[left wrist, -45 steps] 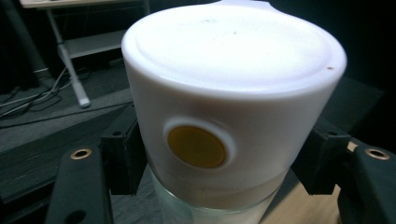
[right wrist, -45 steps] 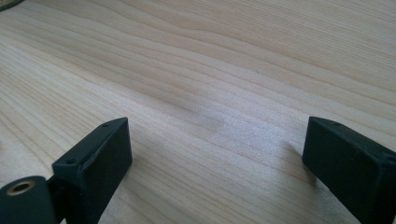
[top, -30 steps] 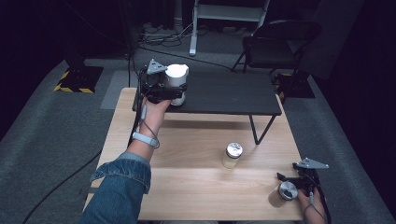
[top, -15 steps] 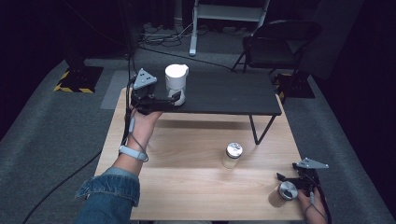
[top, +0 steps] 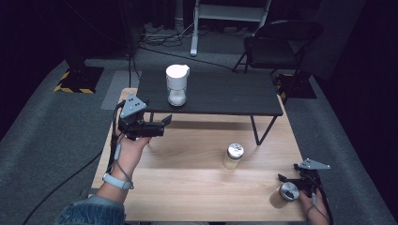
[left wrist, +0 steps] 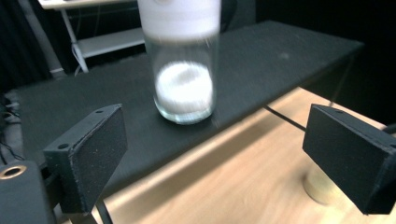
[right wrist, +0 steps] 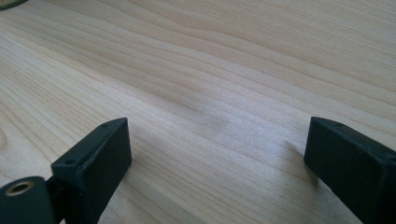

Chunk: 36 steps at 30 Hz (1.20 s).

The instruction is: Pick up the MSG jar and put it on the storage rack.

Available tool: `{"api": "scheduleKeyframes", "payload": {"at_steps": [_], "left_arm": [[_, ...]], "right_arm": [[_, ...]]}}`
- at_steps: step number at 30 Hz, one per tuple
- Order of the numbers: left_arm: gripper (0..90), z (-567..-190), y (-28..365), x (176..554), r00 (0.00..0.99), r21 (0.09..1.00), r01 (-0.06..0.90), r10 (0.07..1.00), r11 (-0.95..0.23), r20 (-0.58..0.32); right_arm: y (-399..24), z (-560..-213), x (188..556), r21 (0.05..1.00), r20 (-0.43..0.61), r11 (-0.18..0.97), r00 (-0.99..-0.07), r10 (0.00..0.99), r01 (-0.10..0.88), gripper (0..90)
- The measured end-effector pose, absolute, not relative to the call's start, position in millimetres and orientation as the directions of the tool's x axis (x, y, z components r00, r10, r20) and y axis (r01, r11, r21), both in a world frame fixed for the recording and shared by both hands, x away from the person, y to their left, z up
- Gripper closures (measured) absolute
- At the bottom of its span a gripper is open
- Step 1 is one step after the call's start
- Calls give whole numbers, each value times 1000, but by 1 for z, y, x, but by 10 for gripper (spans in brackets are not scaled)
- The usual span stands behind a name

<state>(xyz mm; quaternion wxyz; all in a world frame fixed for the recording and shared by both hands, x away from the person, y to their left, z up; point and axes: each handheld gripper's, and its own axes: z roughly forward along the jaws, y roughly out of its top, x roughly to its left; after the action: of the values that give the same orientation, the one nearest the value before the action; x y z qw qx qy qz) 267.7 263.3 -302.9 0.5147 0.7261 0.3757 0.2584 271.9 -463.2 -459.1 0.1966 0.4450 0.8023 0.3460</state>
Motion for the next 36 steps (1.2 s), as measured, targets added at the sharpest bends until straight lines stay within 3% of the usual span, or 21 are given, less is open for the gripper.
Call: {"api": "scheduleKeyframes", "payload": {"at_steps": [14,21,28,36], "left_arm": [[61,-386,284,238,559,930,331,827,-157,-59],[62,-430,301,234,577,908,366,815,-205,-48],[63,-444,296,236,585,852,408,810,-329,32],[74,-457,299,240,554,814,486,833,-317,-7]], "right_arm": [[-463,-459,272,730,-7,364,-527,850,578,74],[-463,-459,272,731,-7,365,-528,849,577,74],[-463,-459,272,731,-7,365,-528,849,577,74],[-463,-459,272,731,-7,365,-528,849,577,74]]}}
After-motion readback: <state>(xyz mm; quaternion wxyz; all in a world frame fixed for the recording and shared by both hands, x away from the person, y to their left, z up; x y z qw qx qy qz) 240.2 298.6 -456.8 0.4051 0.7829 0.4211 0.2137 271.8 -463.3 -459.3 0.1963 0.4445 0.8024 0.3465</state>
